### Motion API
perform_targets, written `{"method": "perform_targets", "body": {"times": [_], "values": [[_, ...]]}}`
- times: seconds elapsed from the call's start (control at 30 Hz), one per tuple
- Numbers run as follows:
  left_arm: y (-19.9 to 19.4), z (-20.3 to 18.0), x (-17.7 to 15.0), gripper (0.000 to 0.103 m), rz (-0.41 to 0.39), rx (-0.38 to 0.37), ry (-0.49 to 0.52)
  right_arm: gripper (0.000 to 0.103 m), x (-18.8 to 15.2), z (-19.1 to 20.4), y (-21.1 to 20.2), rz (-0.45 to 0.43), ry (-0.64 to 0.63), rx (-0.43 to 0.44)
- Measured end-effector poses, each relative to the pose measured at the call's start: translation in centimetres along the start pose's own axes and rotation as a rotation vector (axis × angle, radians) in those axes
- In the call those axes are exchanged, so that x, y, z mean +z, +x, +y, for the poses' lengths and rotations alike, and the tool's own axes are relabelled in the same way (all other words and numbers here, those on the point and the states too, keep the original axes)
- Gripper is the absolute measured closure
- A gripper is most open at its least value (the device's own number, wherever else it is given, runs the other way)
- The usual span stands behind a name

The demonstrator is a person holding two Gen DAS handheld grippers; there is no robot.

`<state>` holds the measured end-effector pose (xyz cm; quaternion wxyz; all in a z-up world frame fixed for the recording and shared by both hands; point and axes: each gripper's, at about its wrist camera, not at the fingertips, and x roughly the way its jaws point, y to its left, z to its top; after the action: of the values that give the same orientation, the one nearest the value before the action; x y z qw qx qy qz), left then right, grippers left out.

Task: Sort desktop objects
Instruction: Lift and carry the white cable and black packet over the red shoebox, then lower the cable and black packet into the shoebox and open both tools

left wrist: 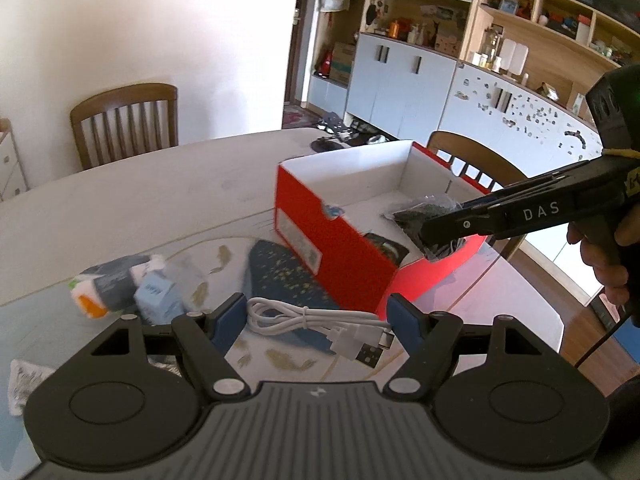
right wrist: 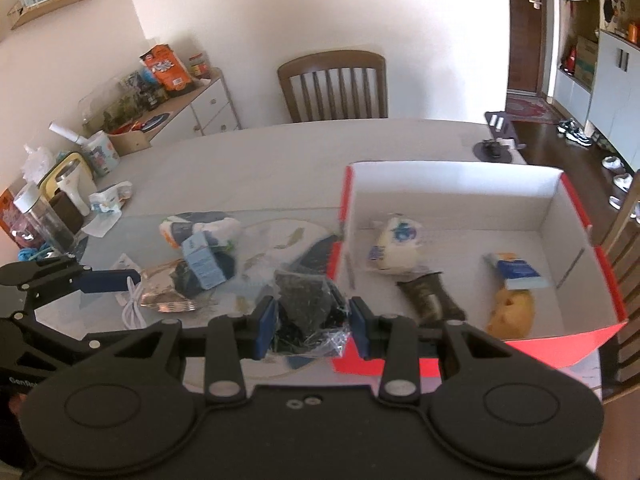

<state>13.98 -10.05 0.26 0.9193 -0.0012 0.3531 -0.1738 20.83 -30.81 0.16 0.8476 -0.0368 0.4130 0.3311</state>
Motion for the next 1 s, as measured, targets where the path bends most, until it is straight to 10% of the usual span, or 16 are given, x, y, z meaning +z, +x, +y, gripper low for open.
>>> {"method": "perform_targets", "body": {"times": [1.0], "values": [[8.9, -7.7, 6.6, 0.027, 0.018, -0.077, 0.14, 0.065, 2.2, -10.9, 0.3, 0.021, 0.004, -0.067]]}}
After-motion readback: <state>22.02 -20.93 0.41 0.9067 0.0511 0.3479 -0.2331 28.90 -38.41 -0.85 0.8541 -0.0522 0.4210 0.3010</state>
